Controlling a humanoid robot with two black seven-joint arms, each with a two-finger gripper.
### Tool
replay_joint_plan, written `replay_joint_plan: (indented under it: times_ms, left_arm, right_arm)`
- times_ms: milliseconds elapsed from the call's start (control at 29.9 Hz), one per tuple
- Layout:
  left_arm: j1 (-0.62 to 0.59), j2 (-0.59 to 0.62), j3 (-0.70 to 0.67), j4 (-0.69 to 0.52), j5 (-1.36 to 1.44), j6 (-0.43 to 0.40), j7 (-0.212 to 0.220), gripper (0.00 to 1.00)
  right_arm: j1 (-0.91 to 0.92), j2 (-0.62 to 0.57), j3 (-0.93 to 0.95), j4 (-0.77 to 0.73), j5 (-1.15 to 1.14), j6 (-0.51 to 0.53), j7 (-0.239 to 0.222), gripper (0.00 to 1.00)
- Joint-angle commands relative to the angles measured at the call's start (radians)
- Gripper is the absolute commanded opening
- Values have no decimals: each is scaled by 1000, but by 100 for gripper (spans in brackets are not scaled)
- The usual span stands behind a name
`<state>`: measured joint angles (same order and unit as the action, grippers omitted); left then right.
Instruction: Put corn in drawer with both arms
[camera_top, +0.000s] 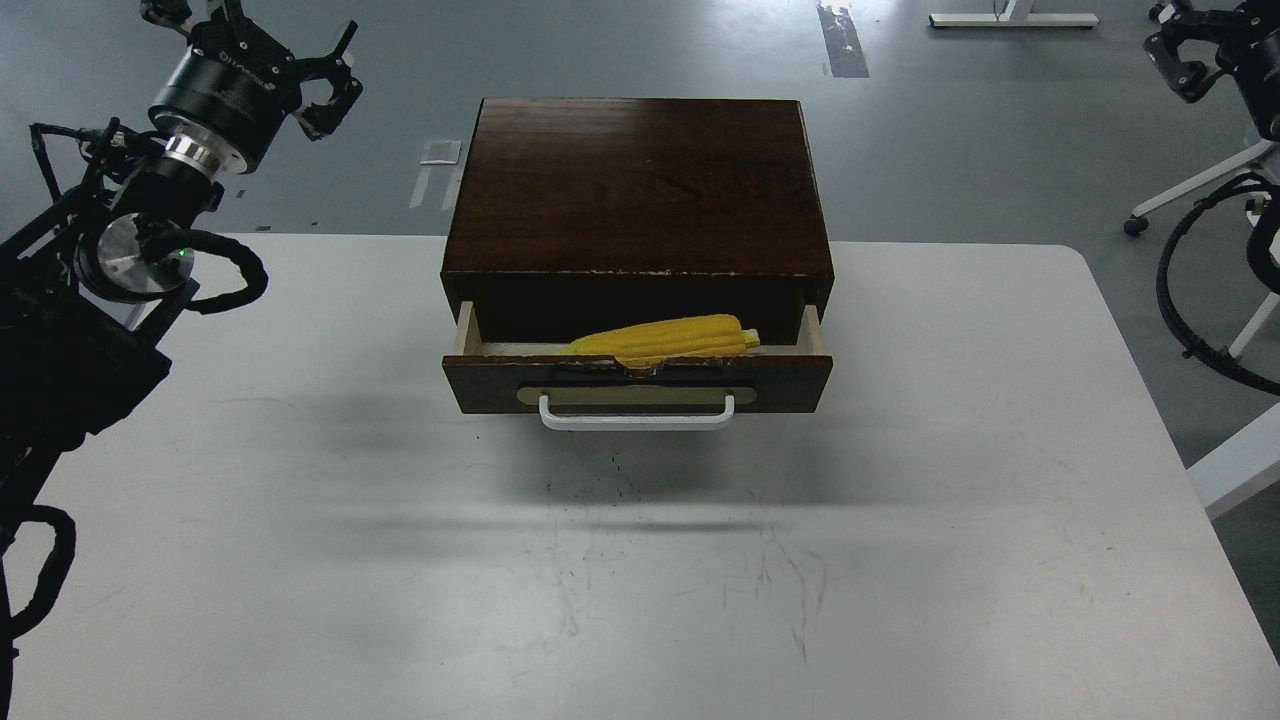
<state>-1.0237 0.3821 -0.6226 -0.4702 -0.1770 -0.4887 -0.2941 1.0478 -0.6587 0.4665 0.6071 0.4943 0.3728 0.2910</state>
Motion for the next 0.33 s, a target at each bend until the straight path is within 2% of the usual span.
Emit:
replay_joint_plan:
  times_ms: [0,301]
  left_arm:
    - [-22,-49,0,87,-1,0,16,98]
    - [-32,-68,3,91,1,0,13,98]
  right_arm:
    - [0,22,9,-52,1,5,0,100]
    - [-8,27,20,-70,0,9,2,100]
